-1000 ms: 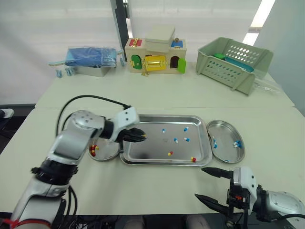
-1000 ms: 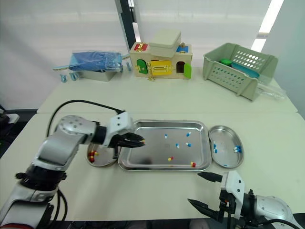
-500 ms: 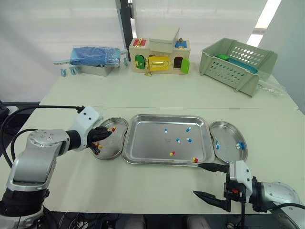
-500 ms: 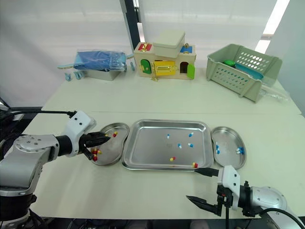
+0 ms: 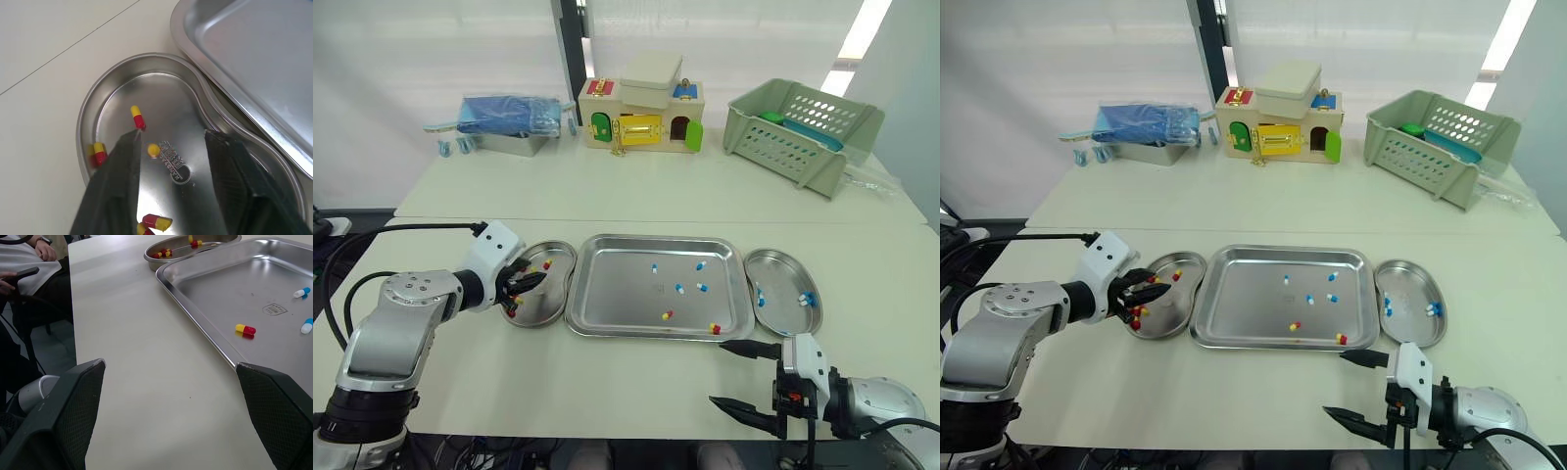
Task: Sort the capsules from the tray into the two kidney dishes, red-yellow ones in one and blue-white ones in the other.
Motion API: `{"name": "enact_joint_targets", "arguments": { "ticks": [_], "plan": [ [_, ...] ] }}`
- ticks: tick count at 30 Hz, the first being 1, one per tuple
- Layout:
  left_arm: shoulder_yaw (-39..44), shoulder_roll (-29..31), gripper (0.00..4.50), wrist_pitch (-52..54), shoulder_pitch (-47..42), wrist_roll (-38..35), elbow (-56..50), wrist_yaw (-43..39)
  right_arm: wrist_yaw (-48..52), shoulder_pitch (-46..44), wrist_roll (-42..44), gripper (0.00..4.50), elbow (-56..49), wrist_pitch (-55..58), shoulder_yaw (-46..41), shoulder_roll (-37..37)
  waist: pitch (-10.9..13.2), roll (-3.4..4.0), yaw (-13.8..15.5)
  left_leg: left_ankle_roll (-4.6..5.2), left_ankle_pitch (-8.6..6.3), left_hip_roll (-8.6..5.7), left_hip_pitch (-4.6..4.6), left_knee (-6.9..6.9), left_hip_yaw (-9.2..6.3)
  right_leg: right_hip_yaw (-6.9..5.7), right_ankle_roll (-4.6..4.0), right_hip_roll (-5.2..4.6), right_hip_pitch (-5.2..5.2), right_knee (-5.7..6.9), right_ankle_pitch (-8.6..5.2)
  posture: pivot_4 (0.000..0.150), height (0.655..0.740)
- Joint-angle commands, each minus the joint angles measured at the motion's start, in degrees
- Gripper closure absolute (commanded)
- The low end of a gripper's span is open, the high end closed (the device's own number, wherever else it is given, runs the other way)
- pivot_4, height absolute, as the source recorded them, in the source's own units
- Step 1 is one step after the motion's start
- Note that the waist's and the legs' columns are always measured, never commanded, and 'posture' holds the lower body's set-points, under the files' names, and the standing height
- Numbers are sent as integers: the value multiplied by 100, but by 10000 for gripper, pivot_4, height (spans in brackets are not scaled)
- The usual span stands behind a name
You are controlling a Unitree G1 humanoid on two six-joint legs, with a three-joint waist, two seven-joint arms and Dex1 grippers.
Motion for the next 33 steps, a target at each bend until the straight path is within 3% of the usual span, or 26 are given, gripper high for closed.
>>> {"name": "enact_joint_targets", "arguments": {
  "ticks": [1, 4, 10, 15, 23, 28, 33],
  "plan": [
    [16, 36, 10811, -76, -35, -91, -124, 58, 10, -29, 80, 0, -131, -49, -102, -20, 0, 0, 5, 0, 0, 0, -1, 0, 0, 0, 0, 0, 0, -1, 0, 1500, 7400],
    [35, 69, 405, -77, -8, -152, -145, 58, -21, -66, 82, 0, -160, -7, -86, -18, 0, 0, 5, 0, 0, 0, 0, 0, 0, 0, 0, 0, 0, -1, 0, 1500, 7400],
    [282, 72, 129, 1, 19, -435, -174, -2, -90, -130, 157, 0, -257, 123, -111, -30, 0, 0, 5, 0, 0, 0, 0, 0, 0, 0, 0, 0, 0, -1, 0, 1500, 7400],
    [1178, 207, 129, 67, 436, -1163, -477, -388, -104, -43, 564, 0, -327, 429, -583, -164, 0, 0, -20, 0, 0, 1, -2, -3, 1, 1, 0, 0, -2, -1, 0, 1500, 7400],
    [3052, 769, 129, -942, 2219, -1414, -234, -1483, 311, 320, 849, 0, -7, 605, -1505, -617, 0, 0, -9, 1, -1, 2, 4, -11, 6, 3, -1, -2, 0, -3, 0, 1500, 7400],
    [3977, 316, 129, -1941, 3232, -1808, -280, -2307, 790, 481, 906, 0, 668, 705, -2330, -1082, 0, -2, 27, 2, -4, -2, 3, -12, 21, 10, -1, -12, 1, -13, 0, 1500, 7400],
    [4461, 183, 129, -2454, 3380, -1838, 513, -2207, 1094, 431, 612, 0, 1667, 361, -2712, -1197, -5, -7, 38, 4, -5, 1, 7, -12, 12, 0, -2, -10, 5, -8, 0, 1500, 7400]
  ]
}}
